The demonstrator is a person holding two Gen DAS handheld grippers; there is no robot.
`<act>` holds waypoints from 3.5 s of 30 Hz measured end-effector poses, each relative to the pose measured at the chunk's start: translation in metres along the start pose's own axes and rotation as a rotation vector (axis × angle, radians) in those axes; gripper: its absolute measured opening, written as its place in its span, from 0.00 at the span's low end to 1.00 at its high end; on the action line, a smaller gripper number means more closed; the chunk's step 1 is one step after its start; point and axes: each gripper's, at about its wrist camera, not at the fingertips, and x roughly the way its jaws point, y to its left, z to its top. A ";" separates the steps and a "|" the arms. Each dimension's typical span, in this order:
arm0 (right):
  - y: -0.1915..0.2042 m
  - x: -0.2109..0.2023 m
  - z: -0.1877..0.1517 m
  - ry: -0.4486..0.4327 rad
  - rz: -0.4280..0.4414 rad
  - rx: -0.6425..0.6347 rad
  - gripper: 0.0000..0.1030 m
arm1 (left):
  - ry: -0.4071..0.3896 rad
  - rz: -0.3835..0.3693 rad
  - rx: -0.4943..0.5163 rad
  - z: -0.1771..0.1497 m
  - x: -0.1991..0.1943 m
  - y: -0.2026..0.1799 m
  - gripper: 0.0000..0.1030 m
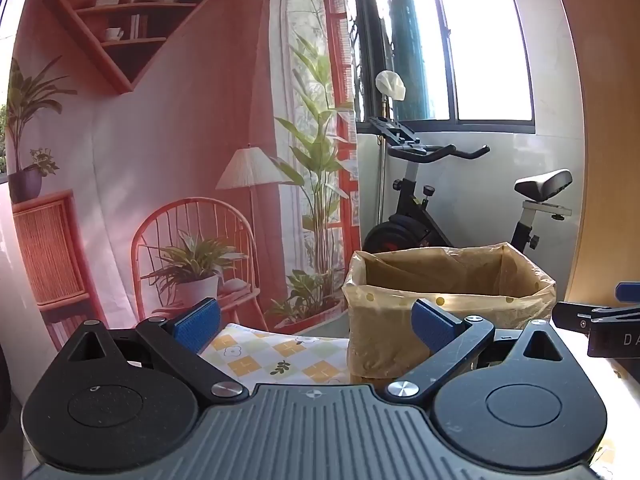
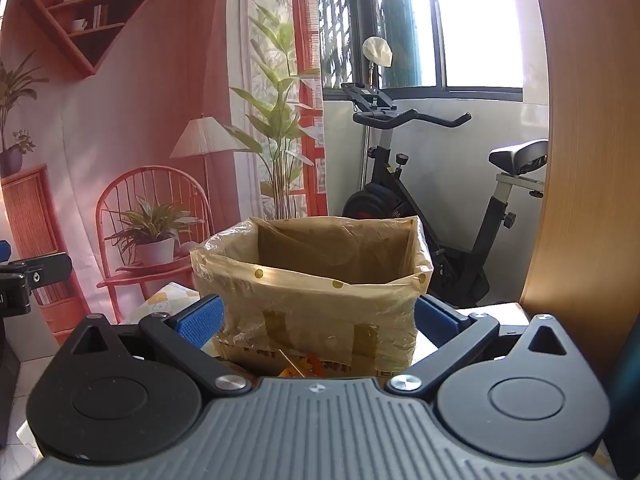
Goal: Organize snacks
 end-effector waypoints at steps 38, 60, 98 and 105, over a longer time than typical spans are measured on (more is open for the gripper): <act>-0.003 -0.004 0.000 -0.006 0.010 0.009 1.00 | -0.018 0.016 0.029 -0.002 -0.002 0.000 0.99; -0.002 -0.004 0.000 -0.003 0.010 0.008 1.00 | -0.018 0.016 0.021 -0.003 -0.002 -0.001 0.99; 0.003 0.007 -0.020 0.009 0.023 -0.017 1.00 | 0.034 -0.073 -0.141 -0.032 0.012 0.025 1.00; 0.007 0.024 -0.061 0.045 0.057 0.001 1.00 | 0.081 -0.045 -0.144 -0.066 0.025 0.041 1.00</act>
